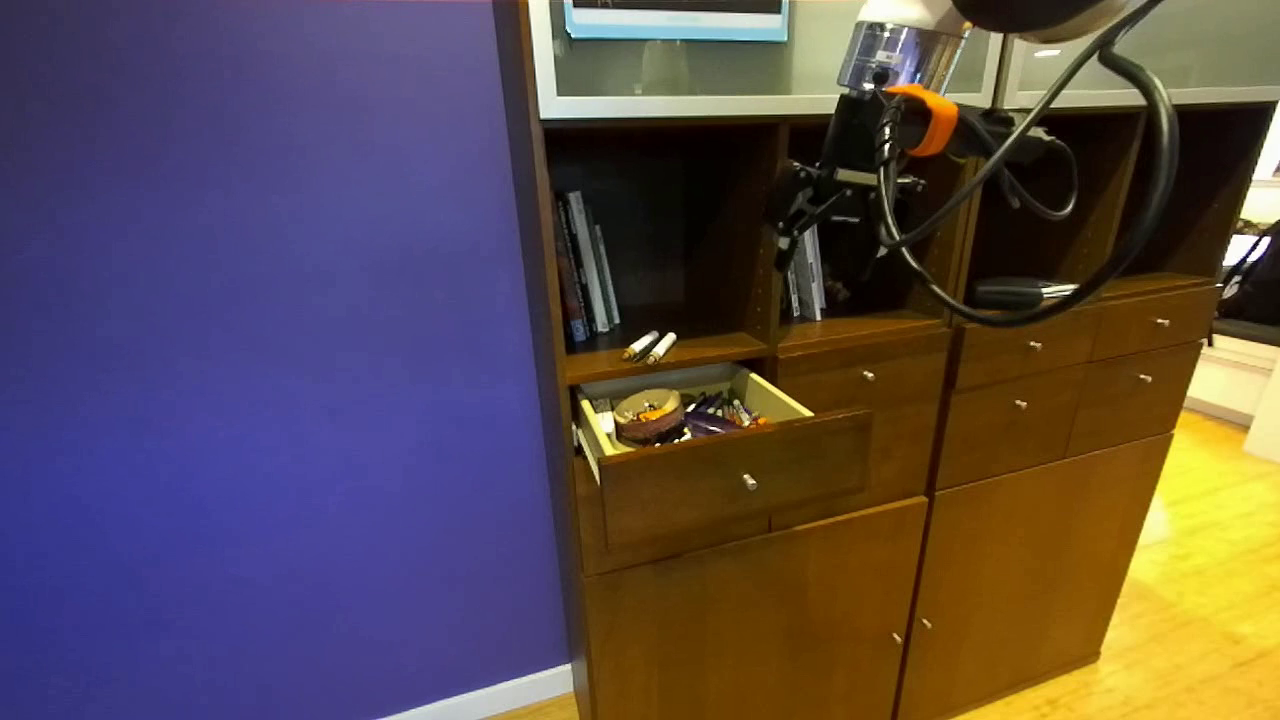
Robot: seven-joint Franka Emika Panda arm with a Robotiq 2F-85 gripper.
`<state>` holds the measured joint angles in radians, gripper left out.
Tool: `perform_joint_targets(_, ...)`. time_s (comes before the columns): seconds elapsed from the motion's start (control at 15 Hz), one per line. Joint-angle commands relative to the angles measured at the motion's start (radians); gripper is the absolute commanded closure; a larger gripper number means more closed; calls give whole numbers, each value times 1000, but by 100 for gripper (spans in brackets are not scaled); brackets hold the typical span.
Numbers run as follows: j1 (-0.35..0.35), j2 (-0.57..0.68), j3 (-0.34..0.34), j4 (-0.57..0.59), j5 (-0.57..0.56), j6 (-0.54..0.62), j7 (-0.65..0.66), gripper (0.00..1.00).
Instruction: Remove the plastic bag from the shelf on the left and put it in the open drawer
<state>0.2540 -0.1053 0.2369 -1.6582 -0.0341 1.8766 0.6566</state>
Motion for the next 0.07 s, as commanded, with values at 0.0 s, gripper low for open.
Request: perform_joint_targets(0.0, -16, 2, 15, 3, 1, -3, -1, 0)
